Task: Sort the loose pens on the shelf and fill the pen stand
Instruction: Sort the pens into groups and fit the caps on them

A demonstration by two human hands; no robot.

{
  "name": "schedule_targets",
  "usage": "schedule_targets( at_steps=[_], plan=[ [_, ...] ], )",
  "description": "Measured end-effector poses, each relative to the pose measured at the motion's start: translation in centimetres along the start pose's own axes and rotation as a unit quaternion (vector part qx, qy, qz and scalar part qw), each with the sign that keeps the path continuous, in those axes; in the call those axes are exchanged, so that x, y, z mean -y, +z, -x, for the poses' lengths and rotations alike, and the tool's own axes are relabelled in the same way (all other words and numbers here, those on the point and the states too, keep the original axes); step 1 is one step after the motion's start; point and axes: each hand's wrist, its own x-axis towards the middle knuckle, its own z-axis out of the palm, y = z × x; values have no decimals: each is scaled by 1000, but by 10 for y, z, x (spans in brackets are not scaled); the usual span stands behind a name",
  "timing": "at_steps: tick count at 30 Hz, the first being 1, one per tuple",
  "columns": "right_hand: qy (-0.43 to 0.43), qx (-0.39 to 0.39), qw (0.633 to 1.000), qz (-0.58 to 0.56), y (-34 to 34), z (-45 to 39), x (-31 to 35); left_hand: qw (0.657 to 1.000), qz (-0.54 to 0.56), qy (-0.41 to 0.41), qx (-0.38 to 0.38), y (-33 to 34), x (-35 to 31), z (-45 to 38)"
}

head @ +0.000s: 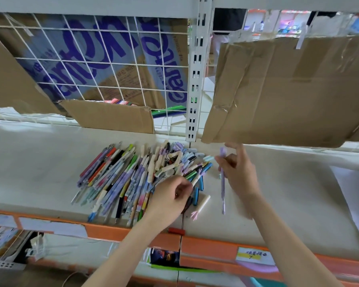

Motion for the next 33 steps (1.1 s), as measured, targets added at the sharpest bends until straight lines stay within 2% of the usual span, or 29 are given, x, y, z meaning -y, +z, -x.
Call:
schedule_targets(
  at_steps=[2,5,9,16,20,25,30,33],
  plan=[
    [-1,2,993,119,-5,0,-17,1000,-28,1,-13,-6,6,2],
    [12,28,962,271,-5,4,-39,997,-56,-5,-50,-15,15,1],
    [-2,22,938,346,-4,11,-52,991,-103,-10,-86,-25,24,-3],
    [-6,-4,938,346,-3,8,-46,984,-117,-30,-128,-38,37,2],
    [-122,-4,938,324,9,10,-32,981,-123,-61,-138,-48,46,7],
    [-227,85,943,226,41,16,-6,969,-151,-113,-160,-59,50,15],
    [-330,139,921,155,79,19,15,964,-159,-140,-161,-66,57,25],
    [-362,158,905,159,96,15,23,961,-190,-146,-141,-65,60,31]
  ],
)
